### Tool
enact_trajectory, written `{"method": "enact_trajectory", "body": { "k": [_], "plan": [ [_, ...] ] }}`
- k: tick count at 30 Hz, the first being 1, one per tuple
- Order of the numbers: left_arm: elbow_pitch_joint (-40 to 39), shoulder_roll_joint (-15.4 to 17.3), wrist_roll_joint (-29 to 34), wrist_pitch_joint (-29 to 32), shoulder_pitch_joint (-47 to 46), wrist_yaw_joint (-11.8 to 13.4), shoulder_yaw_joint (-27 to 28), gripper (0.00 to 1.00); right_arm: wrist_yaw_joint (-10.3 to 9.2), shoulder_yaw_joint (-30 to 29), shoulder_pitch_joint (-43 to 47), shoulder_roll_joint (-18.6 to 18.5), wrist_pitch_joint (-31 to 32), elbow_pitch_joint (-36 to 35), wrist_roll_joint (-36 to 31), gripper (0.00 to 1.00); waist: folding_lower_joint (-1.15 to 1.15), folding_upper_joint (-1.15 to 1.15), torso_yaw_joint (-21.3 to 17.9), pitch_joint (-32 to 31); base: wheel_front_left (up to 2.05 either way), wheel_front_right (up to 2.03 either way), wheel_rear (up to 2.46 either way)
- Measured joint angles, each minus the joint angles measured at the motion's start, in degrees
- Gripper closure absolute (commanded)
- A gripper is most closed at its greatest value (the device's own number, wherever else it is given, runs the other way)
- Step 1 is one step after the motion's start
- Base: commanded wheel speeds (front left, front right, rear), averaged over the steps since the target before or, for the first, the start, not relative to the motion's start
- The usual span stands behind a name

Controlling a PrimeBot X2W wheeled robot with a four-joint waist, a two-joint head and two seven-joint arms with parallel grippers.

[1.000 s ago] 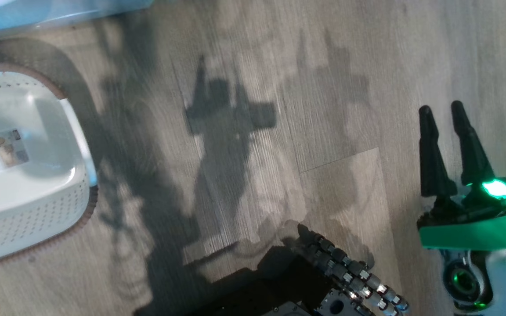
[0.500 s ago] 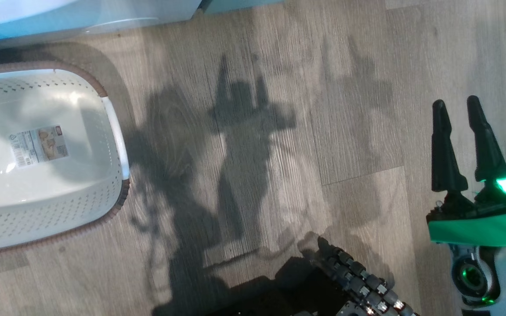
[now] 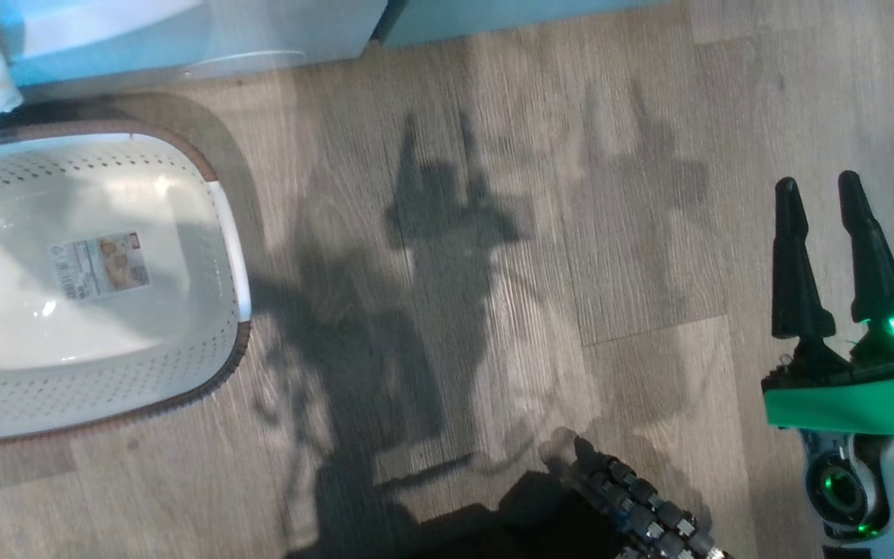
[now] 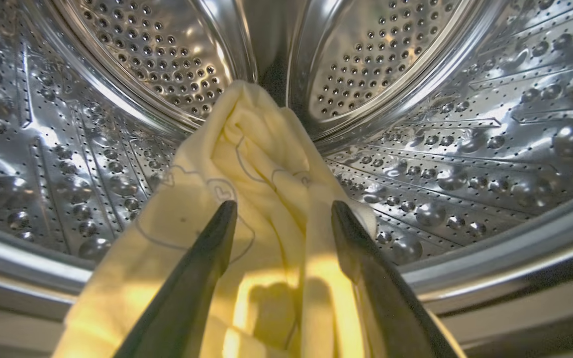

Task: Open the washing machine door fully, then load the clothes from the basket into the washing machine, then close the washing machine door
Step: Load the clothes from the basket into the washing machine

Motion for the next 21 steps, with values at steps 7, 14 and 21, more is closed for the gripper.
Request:
{"method": "enact_trajectory", "body": {
  "k": [7, 14, 21],
  "plan": [
    [-2.55, -1.35, -0.62, -0.98, 4.67, 1.64, 0.10, 0.00, 0.00, -1.11, 0.32, 0.00, 0.00, 0.60, -1.26, 0.00, 0.00, 0.00, 1.28, -1.97, 0.00, 0.00, 0.00],
    [-4.08, -3.31, -1.49, -3.69, 10.11, 2.74, 0.08, 0.00, 0.00, -1.94, 2.74, 0.00, 0.00, 1.02, -2.92, 0.00, 0.00, 0.00, 2.75, -4.54, 0.00, 0.00, 0.00],
    [-6.77, -5.70, -2.02, -6.46, 16.56, 4.89, -0.18, 0.00, 0.00, -3.30, 3.86, -0.01, 0.00, 1.20, -4.95, 0.00, 0.00, 0.00, 4.71, -7.70, 0.00, 0.00, 0.00]
  ]
}}
